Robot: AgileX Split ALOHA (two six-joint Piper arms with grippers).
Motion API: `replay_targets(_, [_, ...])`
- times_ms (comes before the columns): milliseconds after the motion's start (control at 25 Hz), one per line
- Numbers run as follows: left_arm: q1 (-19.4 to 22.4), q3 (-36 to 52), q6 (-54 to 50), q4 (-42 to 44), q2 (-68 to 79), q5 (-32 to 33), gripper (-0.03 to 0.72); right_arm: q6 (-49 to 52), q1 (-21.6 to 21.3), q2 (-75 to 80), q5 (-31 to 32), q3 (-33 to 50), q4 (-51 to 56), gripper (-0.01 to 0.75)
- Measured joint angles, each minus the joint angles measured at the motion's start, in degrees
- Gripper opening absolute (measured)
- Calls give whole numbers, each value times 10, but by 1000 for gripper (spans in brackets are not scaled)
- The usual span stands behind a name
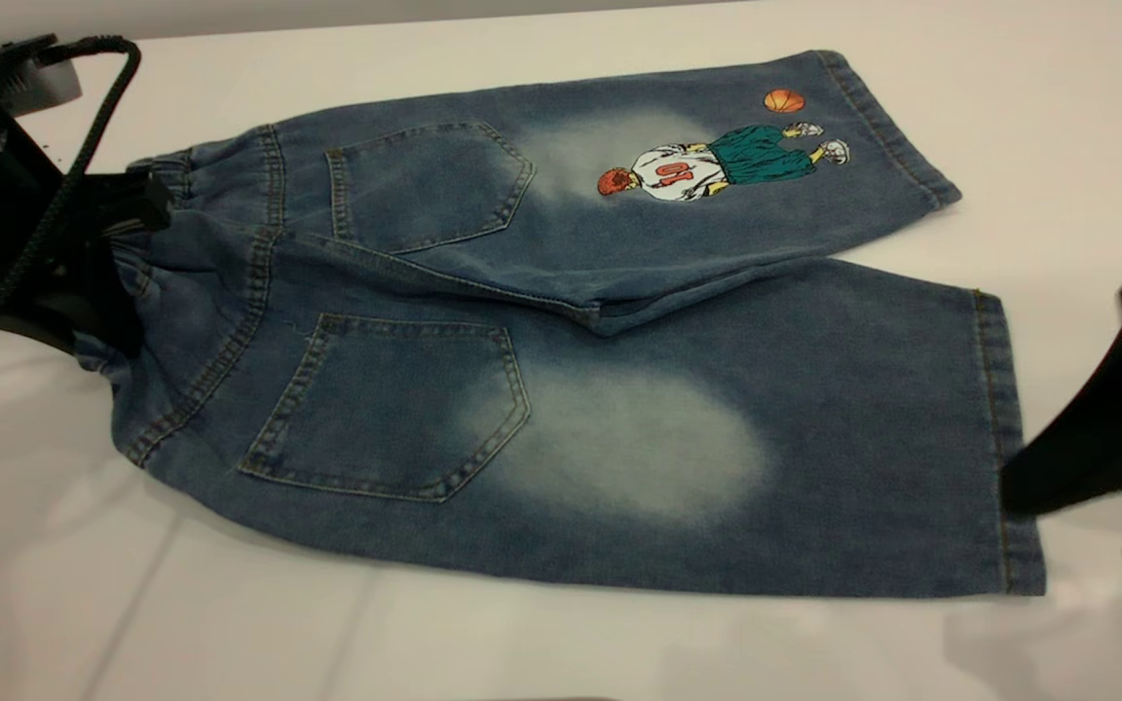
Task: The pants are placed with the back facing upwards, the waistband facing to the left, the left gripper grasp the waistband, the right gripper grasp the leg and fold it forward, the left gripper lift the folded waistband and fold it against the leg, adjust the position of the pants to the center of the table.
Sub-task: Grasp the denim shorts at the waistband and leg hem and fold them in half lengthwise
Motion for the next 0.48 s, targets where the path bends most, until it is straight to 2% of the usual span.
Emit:
replay_targets(320, [0, 0, 0, 1, 0, 1, 94, -204, 0, 150, 22, -5, 193, 467])
replay_targets(480, [0, 0, 0, 1, 0, 3, 94, -249, 0, 204, 22, -23, 223, 467])
